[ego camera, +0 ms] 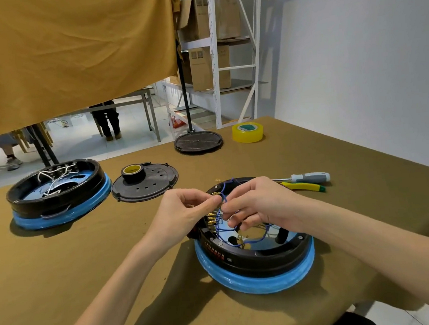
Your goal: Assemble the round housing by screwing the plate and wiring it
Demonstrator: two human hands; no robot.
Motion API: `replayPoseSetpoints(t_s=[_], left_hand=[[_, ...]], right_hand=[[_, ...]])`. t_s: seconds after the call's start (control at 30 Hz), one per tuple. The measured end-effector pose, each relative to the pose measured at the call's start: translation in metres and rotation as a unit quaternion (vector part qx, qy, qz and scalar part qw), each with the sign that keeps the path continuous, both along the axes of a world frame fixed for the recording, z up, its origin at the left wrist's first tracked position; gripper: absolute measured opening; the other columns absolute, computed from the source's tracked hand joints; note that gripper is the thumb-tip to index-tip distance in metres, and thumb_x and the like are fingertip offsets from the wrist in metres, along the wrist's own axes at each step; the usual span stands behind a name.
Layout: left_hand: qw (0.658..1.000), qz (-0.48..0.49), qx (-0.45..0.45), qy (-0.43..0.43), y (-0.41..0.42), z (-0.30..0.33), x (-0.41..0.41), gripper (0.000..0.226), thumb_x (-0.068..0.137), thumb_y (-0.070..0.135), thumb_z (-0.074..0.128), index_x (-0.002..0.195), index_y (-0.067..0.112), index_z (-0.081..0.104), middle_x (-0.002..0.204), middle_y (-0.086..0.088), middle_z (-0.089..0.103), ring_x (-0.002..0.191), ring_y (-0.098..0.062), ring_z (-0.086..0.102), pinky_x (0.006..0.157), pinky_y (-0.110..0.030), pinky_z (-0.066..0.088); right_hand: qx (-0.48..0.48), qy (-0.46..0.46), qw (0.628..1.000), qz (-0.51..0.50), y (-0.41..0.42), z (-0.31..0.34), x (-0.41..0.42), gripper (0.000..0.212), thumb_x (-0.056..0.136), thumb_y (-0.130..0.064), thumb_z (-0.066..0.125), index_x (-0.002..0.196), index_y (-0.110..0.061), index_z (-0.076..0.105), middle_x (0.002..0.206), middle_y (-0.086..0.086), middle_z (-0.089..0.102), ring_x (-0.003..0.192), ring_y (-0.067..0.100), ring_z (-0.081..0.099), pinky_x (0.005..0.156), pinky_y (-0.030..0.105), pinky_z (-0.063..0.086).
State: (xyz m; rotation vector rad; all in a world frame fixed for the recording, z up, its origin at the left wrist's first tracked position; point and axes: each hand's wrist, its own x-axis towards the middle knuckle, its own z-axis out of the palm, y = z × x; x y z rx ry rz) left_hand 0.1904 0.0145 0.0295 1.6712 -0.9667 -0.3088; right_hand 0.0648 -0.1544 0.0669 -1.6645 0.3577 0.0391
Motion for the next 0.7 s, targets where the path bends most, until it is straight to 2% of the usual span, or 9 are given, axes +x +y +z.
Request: replayPoseSetpoints(t_s=[0.17,0.23,0.3,0.37,0.43,0.53,0.6,0.7], left_hand=[[0.999,-0.010,0.037,0.007,0.003,-0.001,0.003,0.024,0.081,0.058,0.072,0.089,0.037,0.082,0.082,0.002,0.077,0.073,-0.011,0.069,0.067,-0.023,0.055],[0.999,-0.011,0.033,0.013,0.002,-0.004,0.005,0.012,0.090,0.046,0.071,0.094,0.039,0.080,0.090,0.005,0.078,0.084,-0.009,0.071,0.074,-0.024,0.058],[1.000,0.005,0.002,0.016,0.000,-0.011,0.007,0.016,0.099,0.031,0.065,0.106,0.037,0.078,0.105,0.009,0.076,0.099,-0.007,0.070,0.085,-0.026,0.060],[0.999,0.048,-0.008,0.009,-0.006,-0.023,0.007,0.026,0.105,0.026,0.054,0.127,0.030,0.069,0.125,0.009,0.068,0.118,-0.007,0.062,0.099,-0.032,0.053],[0.995,0.098,0.003,-0.004,-0.013,-0.036,0.005,0.034,0.109,0.024,0.045,0.141,0.023,0.058,0.139,0.008,0.058,0.129,-0.007,0.052,0.107,-0.027,0.044],[0.994,0.104,-0.009,0.028,-0.019,-0.050,0.002,0.035,0.111,0.021,0.037,0.142,0.021,0.054,0.133,0.010,0.060,0.124,-0.003,0.054,0.091,-0.006,0.040],[0.993,0.103,-0.024,0.051,-0.020,-0.054,0.001,0.034,0.112,0.020,0.035,0.139,0.020,0.056,0.124,0.013,0.062,0.116,0.002,0.057,0.086,-0.005,0.043],[0.992,0.106,-0.039,0.055,-0.021,-0.057,0.001,0.035,0.111,0.020,0.034,0.137,0.019,0.057,0.122,0.010,0.065,0.108,0.007,0.060,0.085,-0.007,0.045]], right_hand=[[0.004,0.010,1.000,0.024,0.001,0.002,0.002,0.017,0.092,-0.016,0.076,0.103,-0.003,0.079,0.100,0.020,0.077,0.077,0.020,0.072,0.061,0.023,0.058],[0.017,0.025,1.000,-0.003,0.002,-0.002,0.004,0.017,0.092,-0.014,0.075,0.103,-0.001,0.077,0.094,0.018,0.076,0.072,0.017,0.070,0.058,0.022,0.056],[0.055,0.056,0.995,-0.054,0.007,-0.009,0.007,0.018,0.093,-0.013,0.073,0.104,0.001,0.075,0.082,0.012,0.074,0.062,0.013,0.066,0.052,0.021,0.053],[0.083,0.090,0.988,-0.093,0.015,-0.017,0.010,0.015,0.094,-0.012,0.070,0.104,-0.001,0.073,0.075,0.006,0.070,0.053,0.010,0.060,0.047,0.020,0.049],[0.076,0.111,0.984,-0.119,0.022,-0.023,0.014,0.010,0.095,-0.012,0.068,0.100,-0.004,0.072,0.068,0.002,0.067,0.047,0.009,0.054,0.042,0.019,0.044],[0.059,0.148,0.978,-0.134,0.028,-0.028,0.018,0.008,0.094,-0.015,0.068,0.097,-0.008,0.071,0.060,-0.003,0.063,0.041,0.007,0.048,0.036,0.018,0.033],[0.057,0.169,0.975,-0.133,0.030,-0.028,0.020,0.008,0.094,-0.017,0.067,0.091,-0.010,0.070,0.055,-0.005,0.061,0.038,0.006,0.044,0.035,0.017,0.028],[0.058,0.189,0.972,-0.124,0.032,-0.026,0.023,0.010,0.095,-0.018,0.066,0.089,-0.012,0.070,0.054,-0.007,0.059,0.038,0.005,0.042,0.033,0.017,0.027]])
